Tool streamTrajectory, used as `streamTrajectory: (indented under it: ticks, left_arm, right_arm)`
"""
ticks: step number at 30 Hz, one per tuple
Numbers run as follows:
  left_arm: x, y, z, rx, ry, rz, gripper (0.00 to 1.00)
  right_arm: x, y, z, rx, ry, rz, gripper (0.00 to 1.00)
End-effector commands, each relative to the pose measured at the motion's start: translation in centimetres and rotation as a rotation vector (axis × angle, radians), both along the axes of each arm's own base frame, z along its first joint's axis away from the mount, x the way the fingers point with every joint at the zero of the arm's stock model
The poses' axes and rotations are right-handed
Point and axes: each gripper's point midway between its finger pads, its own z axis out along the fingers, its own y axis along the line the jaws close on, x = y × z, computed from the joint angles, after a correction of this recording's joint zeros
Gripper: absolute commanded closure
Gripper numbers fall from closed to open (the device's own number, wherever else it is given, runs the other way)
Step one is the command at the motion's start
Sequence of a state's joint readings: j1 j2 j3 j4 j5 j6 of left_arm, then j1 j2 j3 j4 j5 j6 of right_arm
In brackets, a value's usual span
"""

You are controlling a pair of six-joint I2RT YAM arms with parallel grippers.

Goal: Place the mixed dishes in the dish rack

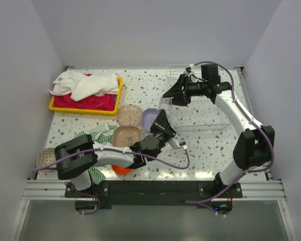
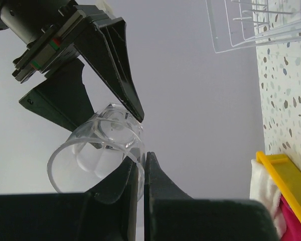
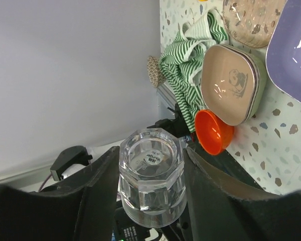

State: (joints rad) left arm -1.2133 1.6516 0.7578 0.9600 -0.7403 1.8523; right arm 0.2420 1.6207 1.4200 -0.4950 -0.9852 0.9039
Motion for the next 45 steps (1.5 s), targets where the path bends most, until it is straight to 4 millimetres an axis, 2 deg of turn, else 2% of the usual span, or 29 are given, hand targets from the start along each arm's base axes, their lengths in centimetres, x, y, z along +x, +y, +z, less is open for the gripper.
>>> streamTrajectory:
  ticks: [1, 2, 4, 5, 6, 7, 8, 10, 11, 13, 14, 15, 16, 17, 18, 19, 21, 22, 25, 26, 28, 29, 32, 36, 37, 45]
  left_arm:
    - [-0.2, -0.2, 2.1, -0.081, -0.022, -0.006, 1.0]
    - [-0.2, -0.1, 2.1, -0.08, -0.019, -0.005, 0.85]
    - [-0.2, 0.3, 1.8, -0.08, -0.006, 0.003, 0.62]
    - [-0.4, 0.7, 2.3, -0.099, -0.004, 0.01, 0.49]
    - [-0.6, 0.8, 2.3, -0.124, 0.016, 0.006, 0.44]
    - [-0.8, 1.1, 1.3, -0.093, 0.047, 0.003, 0.39]
    - [-1.2, 1.6, 2.0, -0.115, 0.062, -0.015, 0.29]
    - [-2.3, 2.2, -0.3, -0.078, 0.152, -0.059, 0.22]
    - [-3.3, 2.6, 0.7, -0.108, 0.171, -0.113, 0.2]
    - [-5.4, 3.1, -2.1, -0.069, 0.282, -0.173, 0.17]
    - [-6.9, 3.2, -1.2, -0.145, 0.335, -0.239, 0.16]
    - [-7.7, 3.8, -2.8, -0.093, 0.402, -0.25, 0.16]
    - [-8.7, 4.2, -2.0, -0.137, 0.445, -0.295, 0.16]
    - [-9.3, 4.4, -2.5, -0.194, 0.526, -0.302, 0.16]
    - [-9.8, 5.2, -3.4, -0.167, 0.583, -0.291, 0.15]
    - [-10.1, 5.8, -3.2, -0.188, 0.612, -0.291, 0.15]
    - [-10.3, 6.8, -3.7, -0.232, 0.659, -0.254, 0.15]
    - [-10.0, 7.5, -3.4, -0.263, 0.655, -0.228, 0.15]
    - [-9.6, 8.7, -3.6, -0.307, 0.665, -0.197, 0.15]
    - [-9.2, 9.1, -3.7, -0.313, 0.664, -0.18, 0.15]
    - [-8.7, 9.9, -4.1, -0.322, 0.667, -0.155, 0.15]
    - [-8.7, 10.1, -4.4, -0.32, 0.673, -0.146, 0.14]
    - [-8.2, 10.9, -4.8, -0.355, 0.694, -0.11, 0.14]
    - [-7.2, 12.1, -5.3, -0.383, 0.692, -0.061, 0.14]
    - [-6.7, 12.4, -5.4, -0.391, 0.687, -0.043, 0.14]
    - [-6.0, 12.4, -6.2, -0.417, 0.676, -0.032, 0.14]
  right_arm:
    - [-0.3, 0.3, 0.6, 0.012, -0.036, 0.034, 0.77]
    - [-0.1, 0.3, 0.5, 0.011, -0.043, 0.036, 0.83]
    - [0.7, 0.1, 0.7, -0.011, -0.088, 0.023, 0.95]
    - [1.0, 0.0, 0.6, -0.029, -0.118, 0.032, 0.98]
    - [1.8, -0.1, 0.0, -0.047, -0.124, 0.028, 1.0]
    - [2.9, -0.4, 1.0, -0.061, -0.173, 0.015, 1.0]
    - [3.7, -0.7, 0.7, -0.098, -0.212, 0.008, 1.0]
    - [6.1, -0.8, 1.1, -0.134, -0.275, -0.002, 1.0]
    - [7.1, -1.0, 0.8, -0.177, -0.313, -0.012, 1.0]
    - [9.6, -1.2, 1.0, -0.229, -0.404, -0.025, 1.0]
    - [10.9, -1.7, 0.5, -0.275, -0.426, -0.051, 1.0]
    - [12.2, -1.8, 1.9, -0.295, -0.495, -0.068, 1.0]
    - [13.6, -1.9, 0.6, -0.339, -0.52, -0.068, 1.0]
    - [14.7, -2.1, 0.5, -0.362, -0.549, -0.083, 1.0]
    - [16.2, -2.6, 1.1, -0.4, -0.6, -0.125, 1.0]
    - [17.9, -2.7, 0.8, -0.418, -0.643, -0.149, 1.0]
    - [20.1, -3.3, 0.8, -0.456, -0.711, -0.218, 1.0]
    - [21.6, -3.5, 1.8, -0.462, -0.794, -0.258, 1.0]
    - [24.6, -4.6, 2.2, -0.522, -0.875, -0.365, 1.0]
    - [25.4, -4.7, 1.4, -0.537, -0.877, -0.377, 1.0]
    - [27.0, -5.3, 1.7, -0.564, -0.92, -0.436, 1.0]
    - [27.6, -5.4, 0.9, -0.581, -0.922, -0.447, 1.0]
    - [29.2, -5.8, 0.3, -0.619, -0.947, -0.502, 1.0]
    - [30.6, -6.4, -2.2, -0.702, -0.955, -0.544, 1.0]
    - [31.1, -6.7, -2.1, -0.715, -0.983, -0.569, 1.0]
    - [33.3, -8.2, -4.1, -0.817, -1.023, -0.629, 1.0]
